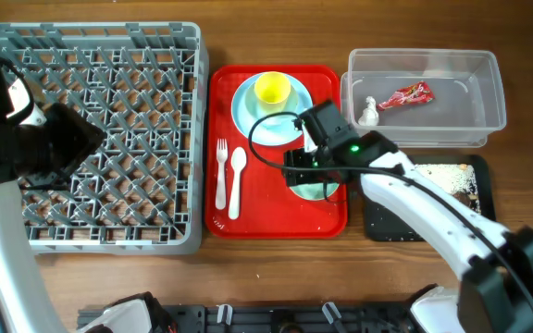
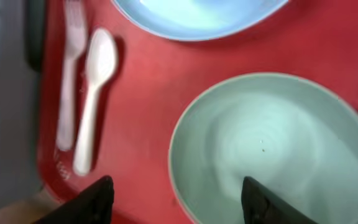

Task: Sort waste into correct bins and load items into the dishwasher rack
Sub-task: 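Return emptied green bowl to the red tray with right gripper, then reach left gripper to the white spoon and grasp it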

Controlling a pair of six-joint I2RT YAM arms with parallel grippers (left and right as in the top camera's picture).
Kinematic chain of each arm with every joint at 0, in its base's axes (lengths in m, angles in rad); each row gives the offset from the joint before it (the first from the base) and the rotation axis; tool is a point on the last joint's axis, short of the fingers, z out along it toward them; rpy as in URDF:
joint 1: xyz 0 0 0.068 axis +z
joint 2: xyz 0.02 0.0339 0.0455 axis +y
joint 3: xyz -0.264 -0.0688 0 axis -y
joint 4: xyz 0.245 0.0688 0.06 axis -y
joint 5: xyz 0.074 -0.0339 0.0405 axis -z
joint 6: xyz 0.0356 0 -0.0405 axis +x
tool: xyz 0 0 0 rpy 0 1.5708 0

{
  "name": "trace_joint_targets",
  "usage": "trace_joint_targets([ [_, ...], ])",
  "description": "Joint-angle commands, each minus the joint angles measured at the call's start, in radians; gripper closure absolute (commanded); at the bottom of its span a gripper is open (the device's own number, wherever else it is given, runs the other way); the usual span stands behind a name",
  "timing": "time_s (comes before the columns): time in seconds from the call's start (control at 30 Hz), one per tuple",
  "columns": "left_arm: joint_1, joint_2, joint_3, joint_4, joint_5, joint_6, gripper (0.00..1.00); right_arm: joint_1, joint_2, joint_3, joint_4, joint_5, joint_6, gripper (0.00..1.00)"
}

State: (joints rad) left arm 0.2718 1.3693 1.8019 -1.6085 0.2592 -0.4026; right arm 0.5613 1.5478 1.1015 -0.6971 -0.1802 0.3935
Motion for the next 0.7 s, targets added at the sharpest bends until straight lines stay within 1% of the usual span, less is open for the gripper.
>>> trace_joint_targets([
  [0.0, -0.084, 0.0, 0.003, 0.009, 0.069, 0.005, 0.73, -0.044, -0.194, 0.159, -0.096, 0.04, -0.079, 0.32],
  [0.03, -0.143, 0.0, 0.003, 0.01, 0.069, 0.005, 0.82, -0.08, -0.254, 0.189, -0.138, 0.074, -0.078, 0.28],
  [0.07, -0.2, 0.001, 0.003, 0.016, 0.069, 0.005, 0.91, -0.119, -0.307, 0.208, -0.172, 0.108, -0.078, 0.2],
  [0.1, -0.258, 0.002, 0.003, 0.024, 0.063, 0.0, 0.96, -0.161, -0.359, 0.214, -0.194, 0.148, -0.078, 0.13],
  [0.13, -0.333, 0.004, 0.003, 0.042, 0.048, -0.011, 0.96, -0.219, -0.425, 0.215, -0.22, 0.207, -0.078, 0.01],
  [0.2, -0.468, 0.008, 0.002, 0.072, -0.026, -0.074, 0.95, -0.293, -0.506, 0.215, -0.276, 0.296, -0.079, 0.0],
  [0.23, -0.531, 0.012, 0.002, 0.085, -0.079, -0.106, 0.89, -0.323, -0.545, 0.214, -0.312, 0.316, -0.079, 0.0],
  [0.27, -0.589, 0.019, 0.001, 0.094, -0.13, -0.134, 0.8, -0.336, -0.569, 0.214, -0.331, 0.315, -0.079, 0.0],
  [0.3, -0.638, 0.03, -0.002, 0.101, -0.177, -0.151, 0.77, -0.34, -0.591, 0.214, -0.345, 0.315, -0.079, 0.0],
  [0.37, -0.73, 0.066, -0.012, 0.101, -0.257, -0.19, 0.66, -0.34, -0.618, 0.214, -0.356, 0.315, -0.079, 0.0],
  [0.4, -0.768, 0.089, -0.023, 0.105, -0.261, -0.19, 0.64, -0.34, -0.622, 0.214, -0.356, 0.315, -0.078, 0.0],
  [0.5, -0.83, 0.169, -0.066, 0.119, -0.27, -0.19, 0.63, -0.34, -0.615, 0.214, -0.356, 0.315, -0.079, 0.0],
  [0.53, -0.838, 0.198, -0.081, 0.125, -0.287, -0.19, 0.64, -0.34, -0.606, 0.214, -0.356, 0.315, -0.079, 0.0],
  [0.57, -0.842, 0.236, -0.098, 0.129, -0.304, -0.19, 0.7, -0.34, -0.598, 0.214, -0.356, 0.315, -0.078, 0.0],
  [0.6, -0.842, 0.278, -0.119, 0.146, -0.306, -0.19, 0.73, -0.34, -0.584, 0.214, -0.356, 0.315, -0.078, 0.0],
  [0.67, -0.842, 0.341, -0.151, 0.187, -0.306, -0.189, 0.76, -0.34, -0.556, 0.214, -0.356, 0.315, -0.078, 0.0],
])
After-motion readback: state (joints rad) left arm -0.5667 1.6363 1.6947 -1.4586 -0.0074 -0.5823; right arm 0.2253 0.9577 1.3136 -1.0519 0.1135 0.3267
